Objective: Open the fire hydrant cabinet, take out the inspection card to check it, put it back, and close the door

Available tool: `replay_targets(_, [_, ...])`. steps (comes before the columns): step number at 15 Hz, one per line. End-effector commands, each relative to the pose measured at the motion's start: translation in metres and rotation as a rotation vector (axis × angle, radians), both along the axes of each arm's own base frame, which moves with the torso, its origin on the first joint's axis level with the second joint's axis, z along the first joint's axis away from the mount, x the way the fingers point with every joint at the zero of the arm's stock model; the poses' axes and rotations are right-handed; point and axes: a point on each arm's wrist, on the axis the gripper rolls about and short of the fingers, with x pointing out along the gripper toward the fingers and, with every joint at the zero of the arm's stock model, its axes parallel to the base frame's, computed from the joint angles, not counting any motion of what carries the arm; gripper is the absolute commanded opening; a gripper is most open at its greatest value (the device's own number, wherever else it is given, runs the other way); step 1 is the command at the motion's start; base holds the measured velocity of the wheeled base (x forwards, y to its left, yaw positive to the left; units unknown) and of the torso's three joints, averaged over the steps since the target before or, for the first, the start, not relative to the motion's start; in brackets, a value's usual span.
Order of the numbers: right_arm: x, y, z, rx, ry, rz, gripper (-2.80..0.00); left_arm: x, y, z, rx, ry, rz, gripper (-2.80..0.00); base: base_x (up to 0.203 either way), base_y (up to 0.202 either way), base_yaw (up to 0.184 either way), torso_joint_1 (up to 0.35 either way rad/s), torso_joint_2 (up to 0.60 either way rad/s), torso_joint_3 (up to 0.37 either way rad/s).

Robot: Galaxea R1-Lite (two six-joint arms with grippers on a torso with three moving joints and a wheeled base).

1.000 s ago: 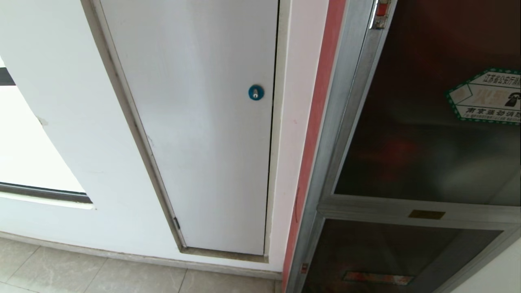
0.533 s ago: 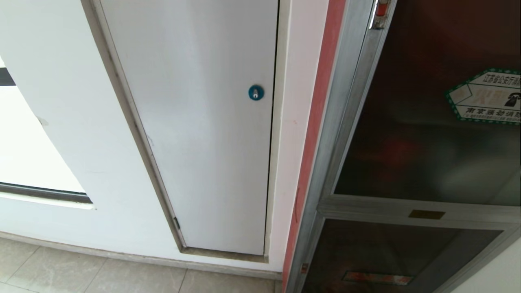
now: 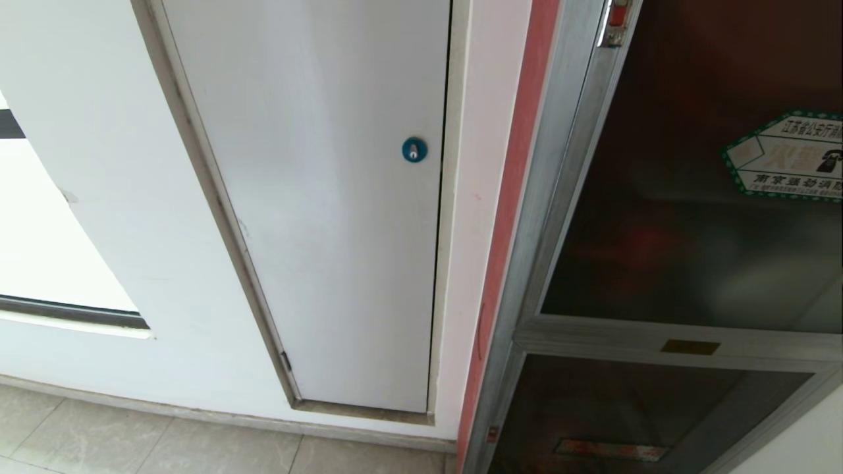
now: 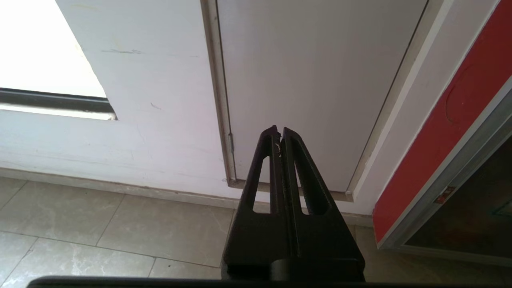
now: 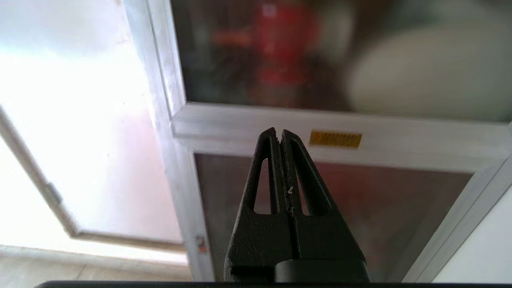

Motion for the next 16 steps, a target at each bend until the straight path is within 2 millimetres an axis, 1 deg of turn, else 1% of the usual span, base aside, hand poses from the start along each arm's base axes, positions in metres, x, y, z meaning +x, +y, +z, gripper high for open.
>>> replay_targets(1, [0.001, 0.001, -0.006, 0.014, 0.045, 0.027, -2.8, 0.0, 0.0, 0.0, -0.001, 0.002, 0.0, -2.8, 0.0, 0.0, 0.0, 0.0, 0.0, 0.0])
replay_targets(6, [0.002, 0.001, -0.017, 0.044, 0.156, 0.031, -2.8, 0.0, 0.0, 0.0, -0.001, 0.001, 0.0, -2.8, 0.0, 0.0, 0.0, 0.0, 0.0, 0.0])
replay_targets(8, [0.002, 0.0, -0.017, 0.072, 0.155, 0.028, -2.8, 0.0, 0.0, 0.0, -0.001, 0.001, 0.0, -2.8, 0.0, 0.0, 0.0, 0.0, 0.0, 0.0])
replay_targets(16, [0.002, 0.0, -0.017, 0.074, 0.155, 0.027, -2.8, 0.0, 0.0, 0.0, -0.001, 0.002, 0.0, -2.8, 0.0, 0.0, 0.0, 0.0, 0.0, 0.0])
